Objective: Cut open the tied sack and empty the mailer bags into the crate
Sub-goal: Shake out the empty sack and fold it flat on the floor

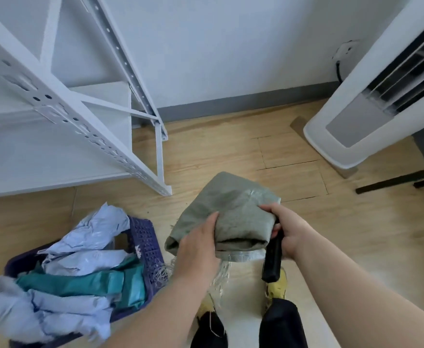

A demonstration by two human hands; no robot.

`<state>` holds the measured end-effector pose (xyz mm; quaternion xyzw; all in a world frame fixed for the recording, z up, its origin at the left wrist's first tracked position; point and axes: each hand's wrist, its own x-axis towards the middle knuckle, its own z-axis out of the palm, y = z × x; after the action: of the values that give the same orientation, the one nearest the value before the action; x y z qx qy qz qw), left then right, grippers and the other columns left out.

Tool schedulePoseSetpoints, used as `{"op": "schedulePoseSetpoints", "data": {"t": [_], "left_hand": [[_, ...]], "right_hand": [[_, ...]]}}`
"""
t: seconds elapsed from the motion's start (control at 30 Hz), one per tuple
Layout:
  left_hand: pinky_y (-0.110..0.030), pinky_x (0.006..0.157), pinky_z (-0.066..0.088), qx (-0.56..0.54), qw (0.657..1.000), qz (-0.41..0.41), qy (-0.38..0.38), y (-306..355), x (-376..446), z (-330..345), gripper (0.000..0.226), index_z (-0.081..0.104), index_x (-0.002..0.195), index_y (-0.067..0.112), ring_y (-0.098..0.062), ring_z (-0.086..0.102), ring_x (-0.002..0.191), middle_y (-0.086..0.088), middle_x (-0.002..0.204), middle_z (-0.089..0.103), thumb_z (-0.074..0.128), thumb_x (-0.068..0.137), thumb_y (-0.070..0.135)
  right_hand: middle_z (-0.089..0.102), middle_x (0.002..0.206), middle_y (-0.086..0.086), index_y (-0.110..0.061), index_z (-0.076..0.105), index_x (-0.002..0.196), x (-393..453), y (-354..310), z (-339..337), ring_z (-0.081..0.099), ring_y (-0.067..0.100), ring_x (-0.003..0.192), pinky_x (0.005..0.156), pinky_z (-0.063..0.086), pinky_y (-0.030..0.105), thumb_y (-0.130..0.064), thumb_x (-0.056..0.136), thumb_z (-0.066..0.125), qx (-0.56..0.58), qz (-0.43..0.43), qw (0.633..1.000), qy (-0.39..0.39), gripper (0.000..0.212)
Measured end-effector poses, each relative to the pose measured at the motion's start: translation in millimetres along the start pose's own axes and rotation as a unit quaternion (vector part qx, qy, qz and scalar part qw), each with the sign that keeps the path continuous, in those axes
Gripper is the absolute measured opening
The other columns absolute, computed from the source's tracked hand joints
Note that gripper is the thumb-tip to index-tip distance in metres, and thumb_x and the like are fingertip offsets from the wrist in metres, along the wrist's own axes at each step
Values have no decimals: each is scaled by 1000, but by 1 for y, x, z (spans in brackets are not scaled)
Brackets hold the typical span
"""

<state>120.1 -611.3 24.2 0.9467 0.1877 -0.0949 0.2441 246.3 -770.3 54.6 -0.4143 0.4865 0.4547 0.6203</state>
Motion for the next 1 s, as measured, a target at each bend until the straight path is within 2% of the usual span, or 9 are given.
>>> {"op": "schedulePoseSetpoints", "data": {"t": [0.1,0.37,0.53,0.6,0.67,0.73,0.8,0.9,1.0], "left_hand": [[-29,73,46,53,999,-4,11,-24,41,23,81,31,137,40,-17,58,93,4,106,60,68,74,4],[-32,80,41,147,985,22,83,-101,184,121,56,53,128,29,-20,49,102,9,119,62,59,80,0],[-38,82,39,175,962,54,201,-157,253,185,78,53,133,26,-25,47,104,4,133,53,63,64,-10],[-40,90,38,208,962,51,169,-182,266,225,90,41,142,28,-25,39,112,-1,145,40,59,64,-12],[-41,101,36,227,974,18,20,-204,271,269,96,18,150,32,-26,32,126,-3,157,16,60,73,-8],[-43,110,30,184,966,-51,-174,-224,272,308,98,0,151,34,-30,20,140,0,161,-3,67,83,11],[-47,115,22,92,949,-121,-274,-239,275,331,103,-5,151,34,-30,10,145,1,161,-3,72,82,32],[-43,112,28,86,981,-94,-144,-251,276,342,82,17,151,24,-26,27,139,-2,154,28,66,86,34],[-41,110,29,188,980,3,58,-259,280,343,60,41,140,20,-27,32,133,-5,144,39,63,84,15]], "right_hand": [[39,36,-3,-13,48,67,52,-13,6,31,5,26,30,30,12,-21,80,68,-20,6,1000,-19,24],[46,45,-6,-15,54,83,246,-67,44,34,4,36,34,32,14,-25,81,74,-151,-61,987,-13,22],[44,44,-12,-20,56,77,360,-105,68,29,3,40,47,25,16,-29,87,67,-190,-153,956,-163,17],[50,53,-9,-20,59,84,411,-107,69,32,4,41,43,28,17,-23,86,69,-230,-184,948,-121,10],[56,69,-1,-19,61,97,458,-102,64,40,10,46,45,36,23,-18,82,74,-316,-216,924,0,20],[59,81,4,-18,58,113,498,-90,55,52,20,59,55,45,30,-22,80,75,-435,-256,857,100,38],[65,97,2,-21,58,118,525,-72,46,62,26,82,64,47,29,-26,83,67,-531,-330,765,154,37],[64,118,-3,-32,55,125,535,-42,37,62,26,101,67,41,27,-21,87,55,-618,-448,628,152,39],[31,152,-12,-35,41,137,537,-19,31,58,22,111,63,44,29,-9,87,52,-770,-457,440,69,57]]}}
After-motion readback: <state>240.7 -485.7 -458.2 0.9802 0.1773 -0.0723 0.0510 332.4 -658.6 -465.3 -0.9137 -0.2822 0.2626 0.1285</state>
